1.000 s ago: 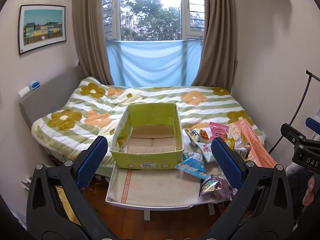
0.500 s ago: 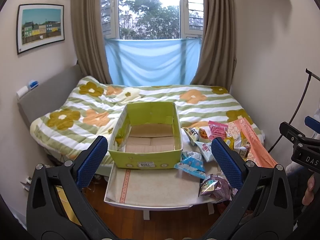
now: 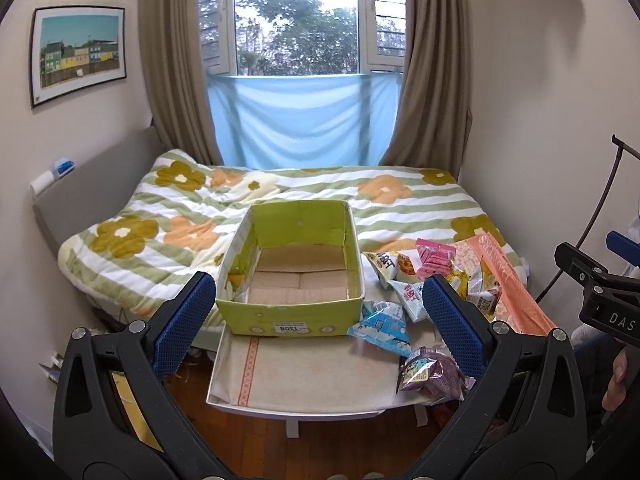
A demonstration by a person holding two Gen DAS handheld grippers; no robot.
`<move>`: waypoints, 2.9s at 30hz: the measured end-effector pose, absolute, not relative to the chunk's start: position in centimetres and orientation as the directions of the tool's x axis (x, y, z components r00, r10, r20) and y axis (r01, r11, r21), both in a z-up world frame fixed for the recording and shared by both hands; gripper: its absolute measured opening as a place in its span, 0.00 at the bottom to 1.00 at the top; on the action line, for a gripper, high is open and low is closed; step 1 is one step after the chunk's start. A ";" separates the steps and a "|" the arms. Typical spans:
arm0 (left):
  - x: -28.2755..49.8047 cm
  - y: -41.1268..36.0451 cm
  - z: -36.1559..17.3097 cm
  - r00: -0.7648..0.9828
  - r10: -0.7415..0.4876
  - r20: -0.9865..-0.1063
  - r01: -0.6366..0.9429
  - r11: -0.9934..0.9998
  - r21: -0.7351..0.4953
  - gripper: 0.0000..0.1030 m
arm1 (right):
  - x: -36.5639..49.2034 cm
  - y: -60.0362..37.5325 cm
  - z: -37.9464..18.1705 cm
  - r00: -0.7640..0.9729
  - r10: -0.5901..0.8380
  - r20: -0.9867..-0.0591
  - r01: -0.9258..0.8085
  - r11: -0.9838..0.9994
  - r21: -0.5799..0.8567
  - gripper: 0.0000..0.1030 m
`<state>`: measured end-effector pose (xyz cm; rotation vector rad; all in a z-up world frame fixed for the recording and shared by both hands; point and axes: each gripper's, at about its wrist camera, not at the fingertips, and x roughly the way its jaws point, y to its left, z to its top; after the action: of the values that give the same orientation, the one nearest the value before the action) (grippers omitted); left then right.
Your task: Organize snacks
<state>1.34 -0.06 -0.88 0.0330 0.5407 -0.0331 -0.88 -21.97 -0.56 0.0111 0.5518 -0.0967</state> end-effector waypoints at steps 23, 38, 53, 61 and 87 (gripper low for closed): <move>1.6 0.5 -1.2 0.847 -0.050 -0.529 0.057 0.998 -0.003 0.99 | -0.7 -21.9 -0.6 0.841 -0.094 -0.533 0.100 0.995 -0.018 1.00; 6.8 -0.9 -7.1 0.677 -0.203 -0.708 0.198 0.976 -0.090 0.99 | 0.5 -27.1 -3.1 0.765 -0.115 -0.634 0.189 0.981 0.051 1.00; 11.4 -9.4 -20.2 0.393 -0.295 -0.871 0.197 0.952 -0.233 0.99 | 3.1 -31.0 -16.4 0.566 0.170 -0.806 0.028 0.974 0.225 1.00; 12.5 -11.7 -25.1 0.302 -0.261 -0.917 0.144 0.963 -0.227 0.99 | 4.6 -30.0 -22.6 0.435 0.327 -0.839 -0.128 0.945 0.302 0.91; 12.8 -14.3 -28.9 0.254 -0.329 -0.910 0.139 0.943 -0.302 0.69 | 8.6 -30.9 -28.0 0.260 0.535 -0.804 -0.258 0.841 0.475 0.55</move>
<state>12.82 -14.30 -28.89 -0.1727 1.2767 -0.3202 8.57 -30.91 -27.98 0.2691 1.1941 0.5459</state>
